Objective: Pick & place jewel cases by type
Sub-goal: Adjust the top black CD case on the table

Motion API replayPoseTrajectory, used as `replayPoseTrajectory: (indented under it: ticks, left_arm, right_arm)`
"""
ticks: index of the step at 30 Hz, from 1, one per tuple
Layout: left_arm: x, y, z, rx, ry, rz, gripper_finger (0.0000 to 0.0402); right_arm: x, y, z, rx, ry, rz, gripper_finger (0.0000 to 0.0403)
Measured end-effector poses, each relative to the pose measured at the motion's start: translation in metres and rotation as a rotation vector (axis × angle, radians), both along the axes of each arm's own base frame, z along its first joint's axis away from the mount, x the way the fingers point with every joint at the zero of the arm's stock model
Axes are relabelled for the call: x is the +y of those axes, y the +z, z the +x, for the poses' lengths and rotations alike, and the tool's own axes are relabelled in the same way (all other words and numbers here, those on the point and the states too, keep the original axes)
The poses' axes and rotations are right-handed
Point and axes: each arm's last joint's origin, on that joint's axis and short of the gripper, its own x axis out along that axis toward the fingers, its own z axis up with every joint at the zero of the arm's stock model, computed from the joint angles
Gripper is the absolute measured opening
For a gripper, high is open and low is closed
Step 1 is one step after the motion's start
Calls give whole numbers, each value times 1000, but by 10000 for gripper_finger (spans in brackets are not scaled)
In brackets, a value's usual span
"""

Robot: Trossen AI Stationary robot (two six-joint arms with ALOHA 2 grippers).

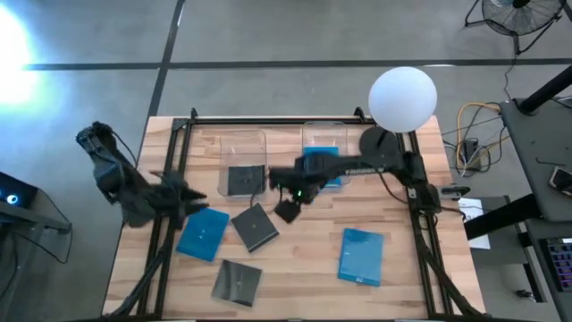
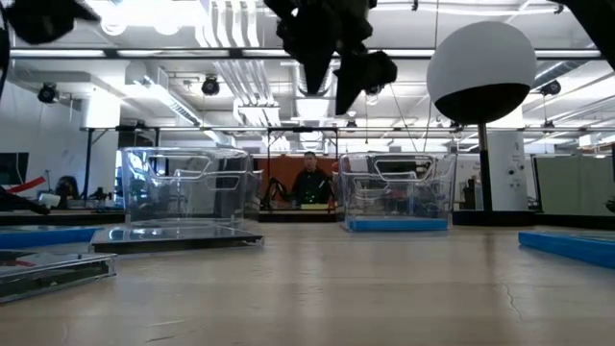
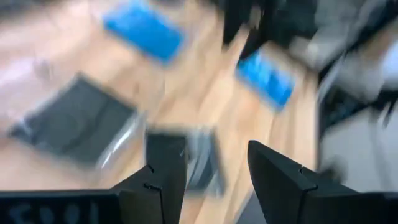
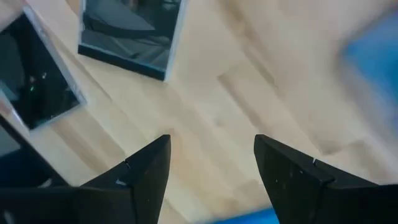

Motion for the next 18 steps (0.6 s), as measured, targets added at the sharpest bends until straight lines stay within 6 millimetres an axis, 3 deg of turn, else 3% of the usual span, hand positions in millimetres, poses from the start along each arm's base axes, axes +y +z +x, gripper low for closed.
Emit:
replayPoseTrajectory:
  ticks: [8,14,18]
  left_arm:
    - [-14,-77,5,297,-238,102,151]
    - [-17,-98,14,210,-244,105,151]
    - [-22,-104,23,120,-357,176,151]
  right_arm:
    - [54,-55,24,-210,-283,155,226]
    - [76,-90,27,-282,-481,178,221]
    - [83,-101,22,-271,-482,142,219]
